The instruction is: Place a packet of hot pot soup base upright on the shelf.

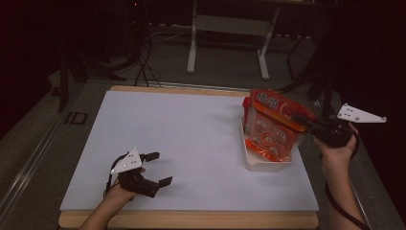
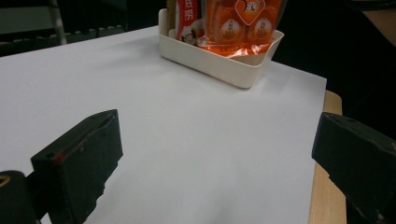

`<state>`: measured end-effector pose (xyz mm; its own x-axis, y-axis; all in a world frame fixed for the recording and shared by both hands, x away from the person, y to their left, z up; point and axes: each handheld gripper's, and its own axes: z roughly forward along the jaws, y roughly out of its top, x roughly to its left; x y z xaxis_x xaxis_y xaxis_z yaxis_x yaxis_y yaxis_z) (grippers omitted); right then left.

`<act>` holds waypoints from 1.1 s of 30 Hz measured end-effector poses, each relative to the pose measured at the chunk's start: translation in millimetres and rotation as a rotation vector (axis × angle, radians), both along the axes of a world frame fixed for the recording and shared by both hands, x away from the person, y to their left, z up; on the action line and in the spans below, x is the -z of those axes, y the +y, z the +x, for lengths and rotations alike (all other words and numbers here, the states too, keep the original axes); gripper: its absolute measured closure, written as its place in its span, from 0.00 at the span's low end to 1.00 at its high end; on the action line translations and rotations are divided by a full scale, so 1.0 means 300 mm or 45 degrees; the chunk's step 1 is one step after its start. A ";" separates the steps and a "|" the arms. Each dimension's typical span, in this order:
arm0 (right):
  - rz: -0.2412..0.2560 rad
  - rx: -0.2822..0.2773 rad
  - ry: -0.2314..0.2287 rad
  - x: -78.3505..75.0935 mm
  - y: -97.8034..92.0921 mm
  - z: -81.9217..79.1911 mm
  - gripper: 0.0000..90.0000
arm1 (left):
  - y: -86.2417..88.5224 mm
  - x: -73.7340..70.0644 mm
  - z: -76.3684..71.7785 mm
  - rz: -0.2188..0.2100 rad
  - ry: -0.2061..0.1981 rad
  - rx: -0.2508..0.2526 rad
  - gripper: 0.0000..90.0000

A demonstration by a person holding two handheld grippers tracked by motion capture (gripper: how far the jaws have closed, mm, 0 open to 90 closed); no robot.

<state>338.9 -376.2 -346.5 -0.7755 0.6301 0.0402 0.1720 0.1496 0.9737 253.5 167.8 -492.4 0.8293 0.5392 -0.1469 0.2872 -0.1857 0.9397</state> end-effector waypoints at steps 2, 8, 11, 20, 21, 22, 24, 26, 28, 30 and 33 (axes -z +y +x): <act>0.002 0.003 0.000 0.001 -0.001 -0.002 1.00 | 0.000 0.002 0.000 -0.004 0.006 0.001 0.03; -0.013 0.012 0.001 -0.015 -0.015 -0.012 1.00 | 0.007 0.007 -0.001 -0.006 0.013 -0.005 0.03; -0.017 0.010 0.004 -0.012 -0.011 -0.011 1.00 | 0.006 0.006 0.001 -0.006 0.009 -0.007 0.03; -0.012 0.007 0.026 0.003 -0.005 0.003 1.00 | 0.004 0.003 0.001 -0.010 0.006 -0.004 0.03; -0.020 0.006 0.034 0.007 -0.003 0.006 1.00 | 0.003 0.003 0.001 -0.010 0.006 -0.002 0.03; -0.034 0.007 0.041 0.012 0.001 0.008 1.00 | 0.001 0.002 0.001 -0.007 0.005 0.000 0.03; -0.050 0.001 0.069 0.037 0.015 0.019 1.00 | 0.001 0.002 0.002 -0.012 0.005 0.002 0.03; -0.060 -0.008 0.080 0.061 0.026 0.025 1.00 | 0.001 0.001 0.001 -0.007 0.003 0.002 0.03; -0.021 -0.021 0.094 0.080 0.023 0.029 1.00 | 0.003 0.002 0.001 -0.009 0.004 0.001 0.03; -0.012 -0.013 0.087 0.085 0.015 0.029 0.99 | 0.005 0.003 0.000 -0.009 0.006 -0.003 0.03; -0.003 -0.016 0.099 0.086 0.011 0.027 0.98 | 0.005 0.006 0.002 -0.006 0.008 -0.005 0.03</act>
